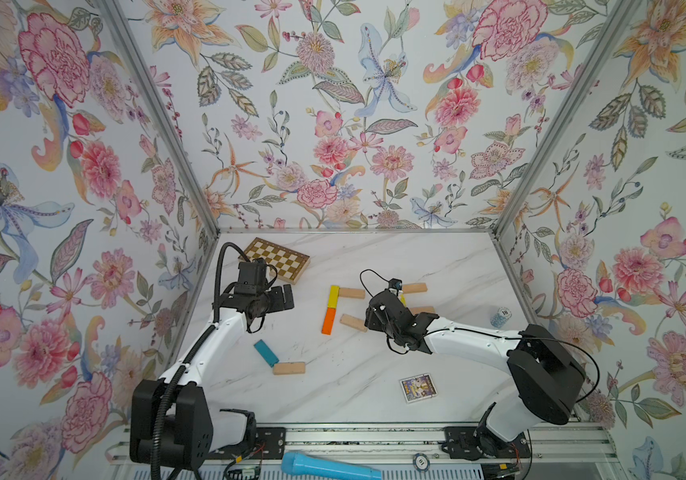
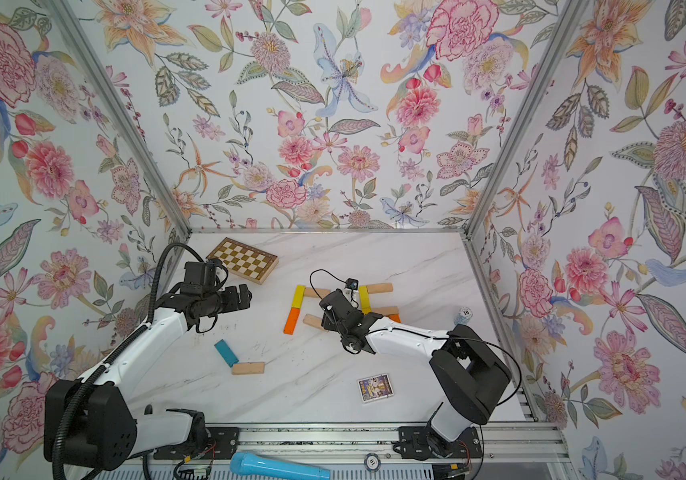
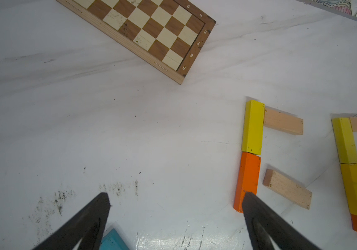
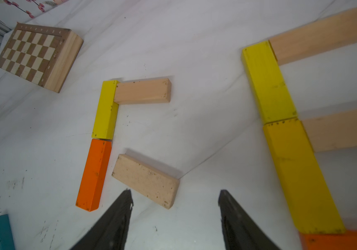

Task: Assemble the number 6 with building blocks
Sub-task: Assemble the building block at the center of the board.

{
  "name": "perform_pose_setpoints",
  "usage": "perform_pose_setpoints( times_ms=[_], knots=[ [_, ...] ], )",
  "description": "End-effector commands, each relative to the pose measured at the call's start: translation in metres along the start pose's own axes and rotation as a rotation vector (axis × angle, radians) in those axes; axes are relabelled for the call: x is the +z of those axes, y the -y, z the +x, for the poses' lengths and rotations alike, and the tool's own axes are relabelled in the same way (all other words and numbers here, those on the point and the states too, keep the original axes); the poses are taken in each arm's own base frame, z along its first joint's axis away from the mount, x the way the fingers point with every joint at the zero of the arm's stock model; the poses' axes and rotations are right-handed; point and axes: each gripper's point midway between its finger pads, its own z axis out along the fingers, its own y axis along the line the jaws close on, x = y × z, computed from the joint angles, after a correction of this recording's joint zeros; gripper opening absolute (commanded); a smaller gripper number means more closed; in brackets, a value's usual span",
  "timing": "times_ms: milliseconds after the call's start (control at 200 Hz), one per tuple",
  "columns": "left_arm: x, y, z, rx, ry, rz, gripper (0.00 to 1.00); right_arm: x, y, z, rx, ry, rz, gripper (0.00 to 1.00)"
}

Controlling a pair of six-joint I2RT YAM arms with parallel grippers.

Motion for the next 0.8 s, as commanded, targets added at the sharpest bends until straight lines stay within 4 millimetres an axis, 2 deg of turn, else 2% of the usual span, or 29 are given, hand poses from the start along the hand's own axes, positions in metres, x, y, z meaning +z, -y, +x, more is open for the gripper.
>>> perform_pose_setpoints(
  times_ms=[0,365,535,796],
  knots=[
    [-0.006,-0.009,-0.002,0.001,0.02,-0.057,0.99,0.001,0.0,0.003,0.121,-0.004,0.034,0.64],
    [-0.027,-0.043,-0.019,-0.084,0.117,-0.257,0.99,0.013,-0.006,0.028,0.189,-0.106,0.074,0.57],
    [-0.033,-0.044,-0.021,-0.088,0.135,-0.258,0.99,0.021,-0.004,0.035,0.229,-0.132,0.089,0.54],
    [-0.031,-0.037,-0.019,-0.086,0.128,-0.222,0.99,0.045,-0.006,0.042,0.303,-0.216,0.072,0.47]
  ],
)
